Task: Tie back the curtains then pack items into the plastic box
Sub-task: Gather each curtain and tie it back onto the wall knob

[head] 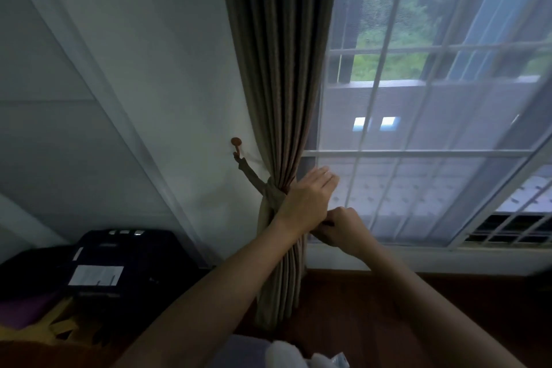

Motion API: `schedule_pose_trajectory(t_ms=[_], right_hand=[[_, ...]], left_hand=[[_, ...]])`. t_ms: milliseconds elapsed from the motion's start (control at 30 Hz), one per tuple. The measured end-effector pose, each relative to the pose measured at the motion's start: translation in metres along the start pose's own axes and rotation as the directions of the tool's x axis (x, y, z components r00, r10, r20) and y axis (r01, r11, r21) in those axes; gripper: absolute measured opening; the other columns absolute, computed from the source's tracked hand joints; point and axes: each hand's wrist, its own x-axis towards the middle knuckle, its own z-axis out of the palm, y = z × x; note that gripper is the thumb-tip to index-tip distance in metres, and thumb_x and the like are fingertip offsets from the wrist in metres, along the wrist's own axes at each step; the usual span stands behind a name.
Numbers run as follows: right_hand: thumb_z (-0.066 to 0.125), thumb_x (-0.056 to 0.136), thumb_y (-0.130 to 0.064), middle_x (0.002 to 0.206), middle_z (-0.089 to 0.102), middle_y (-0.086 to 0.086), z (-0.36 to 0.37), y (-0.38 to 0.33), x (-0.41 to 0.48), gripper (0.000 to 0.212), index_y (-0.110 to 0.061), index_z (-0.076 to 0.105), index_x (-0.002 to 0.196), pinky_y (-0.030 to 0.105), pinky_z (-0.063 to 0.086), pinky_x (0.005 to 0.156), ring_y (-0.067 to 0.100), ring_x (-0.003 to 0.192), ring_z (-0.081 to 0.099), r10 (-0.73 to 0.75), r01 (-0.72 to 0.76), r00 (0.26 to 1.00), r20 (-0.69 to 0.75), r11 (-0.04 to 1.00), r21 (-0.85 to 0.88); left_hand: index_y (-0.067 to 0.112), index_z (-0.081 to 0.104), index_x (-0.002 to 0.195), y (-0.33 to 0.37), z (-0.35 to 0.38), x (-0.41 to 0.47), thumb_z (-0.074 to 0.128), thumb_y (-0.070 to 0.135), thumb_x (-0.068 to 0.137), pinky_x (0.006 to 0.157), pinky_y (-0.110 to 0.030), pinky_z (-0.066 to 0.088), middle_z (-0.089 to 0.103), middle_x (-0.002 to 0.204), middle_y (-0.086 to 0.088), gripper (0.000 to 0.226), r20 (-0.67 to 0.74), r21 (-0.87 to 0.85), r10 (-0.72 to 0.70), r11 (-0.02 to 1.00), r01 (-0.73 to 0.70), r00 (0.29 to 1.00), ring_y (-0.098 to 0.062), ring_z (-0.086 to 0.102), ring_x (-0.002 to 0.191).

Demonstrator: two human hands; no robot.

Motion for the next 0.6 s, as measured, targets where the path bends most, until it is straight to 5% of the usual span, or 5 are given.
schedule_pose_trajectory(t_ms=[167, 300, 433, 500, 600], right_hand=[[0.063, 0.091, -0.023, 0.081, 0.074, -0.003, -0.016, 0.030, -0.001, 0.018, -0.024, 0.076, 0.102, 0.030, 0.054, 0.073, 0.009, 0.071, 0.065, 0.004, 0.002, 0.997, 0.077, 0.997, -0.075], [0.060, 0.094, -0.021, 0.075, 0.067, -0.010, -0.045, 0.053, -0.003, 0.019, -0.034, 0.070, 0.103, 0.018, 0.049, 0.063, 0.003, 0.062, 0.060, 0.021, -0.021, 0.993, 0.119, 1.000, -0.001], [0.061, 0.093, -0.016, 0.083, 0.067, -0.006, -0.059, 0.058, 0.017, 0.010, -0.023, 0.067, 0.097, 0.015, 0.052, 0.064, 0.003, 0.069, 0.066, 0.045, -0.072, 0.986, 0.159, 0.983, 0.169], [0.068, 0.088, -0.011, 0.086, 0.071, 0.006, -0.058, 0.053, 0.031, 0.009, -0.011, 0.066, 0.097, 0.019, 0.055, 0.066, 0.011, 0.071, 0.069, 0.090, -0.123, 0.991, 0.098, 0.899, 0.421], [0.074, 0.082, -0.007, 0.093, 0.069, 0.018, -0.046, 0.044, 0.055, 0.025, 0.005, 0.063, 0.101, 0.029, 0.058, 0.076, 0.023, 0.084, 0.070, 0.267, -0.214, 0.961, 0.077, 0.536, 0.816]], left_hand=[[-0.003, 0.033, 0.144, -0.027, 0.019, 0.046, 0.036, 0.019, 0.099, 0.120, -0.041, 0.005, 0.037, 0.150, -0.020, 0.050, 0.397, 0.446, -0.182, 0.895, -0.016, 0.900, -0.029, 0.025, 0.143], [-0.003, 0.006, 0.150, -0.051, 0.018, 0.035, 0.018, 0.037, 0.104, 0.120, -0.039, -0.003, 0.008, 0.159, -0.018, 0.062, 0.465, 0.634, -0.360, 0.773, -0.021, 0.809, -0.027, 0.003, 0.149], [-0.006, 0.008, 0.149, -0.068, 0.016, 0.021, 0.020, 0.035, 0.105, 0.120, -0.037, -0.004, 0.009, 0.159, -0.019, 0.061, 0.426, 0.641, -0.444, 0.763, 0.083, 0.788, -0.027, 0.004, 0.149], [-0.007, 0.012, 0.148, -0.077, 0.006, 0.014, 0.021, 0.034, 0.104, 0.119, -0.037, -0.005, 0.012, 0.158, -0.020, 0.060, 0.420, 0.642, -0.451, 0.761, 0.094, 0.787, -0.029, 0.007, 0.148], [-0.009, 0.016, 0.147, -0.090, -0.010, -0.002, 0.020, 0.034, 0.105, 0.119, -0.038, -0.005, 0.016, 0.156, -0.024, 0.061, 0.397, 0.657, -0.478, 0.744, 0.121, 0.784, -0.031, 0.012, 0.147]])
